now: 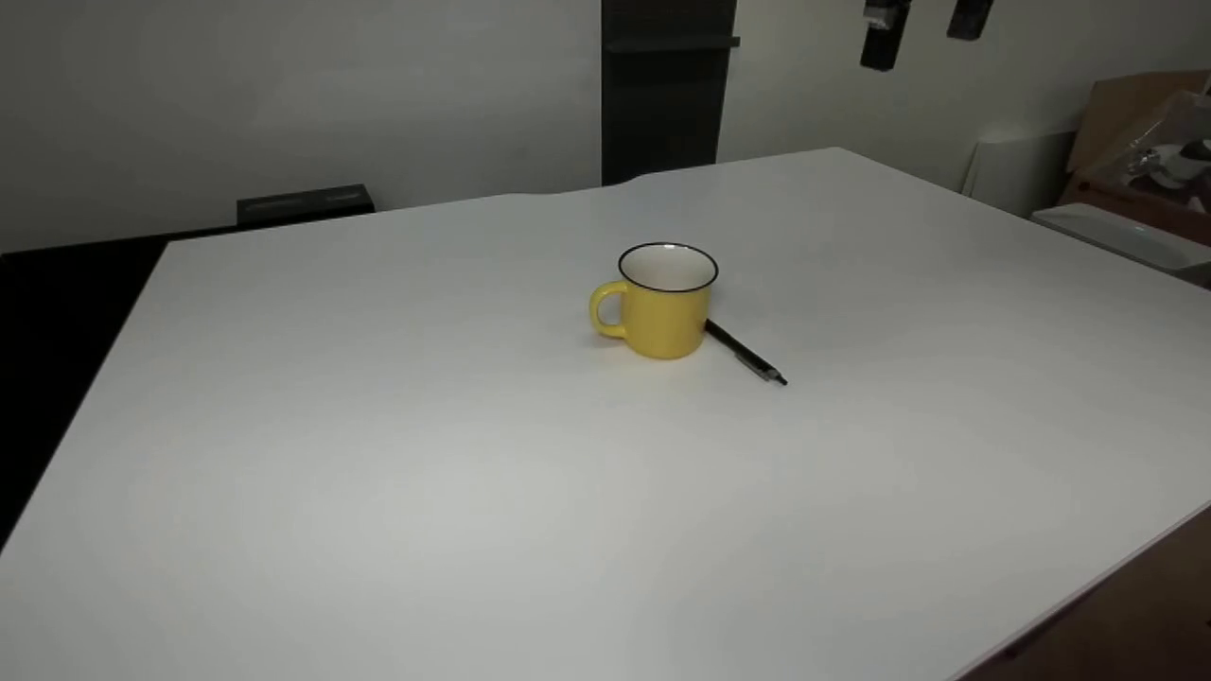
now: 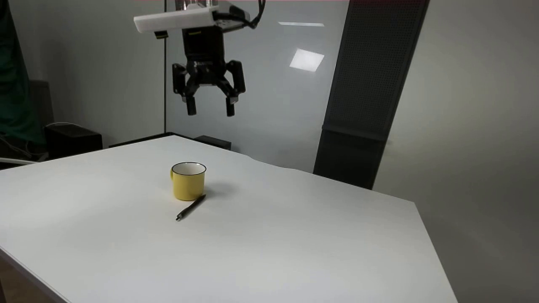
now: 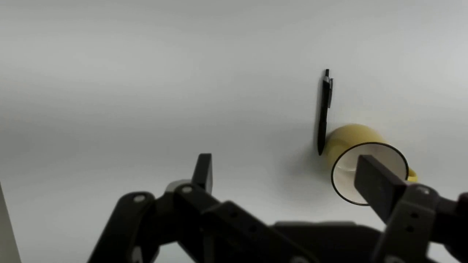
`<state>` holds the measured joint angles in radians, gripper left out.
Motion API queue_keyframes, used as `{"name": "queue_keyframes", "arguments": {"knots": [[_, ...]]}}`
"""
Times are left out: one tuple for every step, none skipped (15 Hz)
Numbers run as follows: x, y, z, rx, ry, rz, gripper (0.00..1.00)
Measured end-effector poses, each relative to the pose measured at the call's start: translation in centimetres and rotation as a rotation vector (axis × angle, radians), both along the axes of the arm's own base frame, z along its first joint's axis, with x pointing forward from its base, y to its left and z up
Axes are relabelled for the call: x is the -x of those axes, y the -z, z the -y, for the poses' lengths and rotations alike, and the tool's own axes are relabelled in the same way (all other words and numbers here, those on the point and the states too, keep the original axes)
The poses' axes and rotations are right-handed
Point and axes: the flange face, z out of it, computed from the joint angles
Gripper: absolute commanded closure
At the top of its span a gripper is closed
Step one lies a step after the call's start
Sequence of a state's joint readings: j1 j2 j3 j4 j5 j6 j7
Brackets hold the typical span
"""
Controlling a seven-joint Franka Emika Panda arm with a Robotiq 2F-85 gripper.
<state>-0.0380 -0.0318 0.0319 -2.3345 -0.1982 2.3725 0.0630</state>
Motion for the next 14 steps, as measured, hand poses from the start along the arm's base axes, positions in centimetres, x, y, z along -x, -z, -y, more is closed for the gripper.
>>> {"name": "queue_keyframes", "arguments": {"knots": [[-0.1,1.4,-0.2,-0.003,0.016,-0.022,0.00],[-0.2,2.6,-0.5,-0.005,0.033,-0.043,0.00],[-0.1,3.7,-0.8,-0.004,0.045,-0.065,0.00],[-0.1,4.5,-1.1,-0.004,0.052,-0.082,0.00],[-0.2,5.0,-1.3,-0.003,0.053,-0.089,0.00],[-0.2,5.1,-1.4,-0.003,0.055,-0.092,0.00],[-0.3,5.0,-1.4,-0.003,0.057,-0.092,0.00],[-0.3,5.0,-1.3,-0.004,0.055,-0.092,0.00],[-0.3,5.0,-1.4,-0.004,0.048,-0.088,0.00],[-0.4,5.0,-1.6,-0.003,0.033,-0.077,0.00],[-0.5,5.2,-1.9,-0.003,0.010,-0.062,0.00],[-0.5,5.6,-2.4,-0.008,-0.013,-0.047,0.00],[-0.6,6.3,-2.8,-0.013,-0.043,-0.035,0.00],[-0.6,7.2,-3.2,-0.019,-0.076,-0.029,0.00]]}}
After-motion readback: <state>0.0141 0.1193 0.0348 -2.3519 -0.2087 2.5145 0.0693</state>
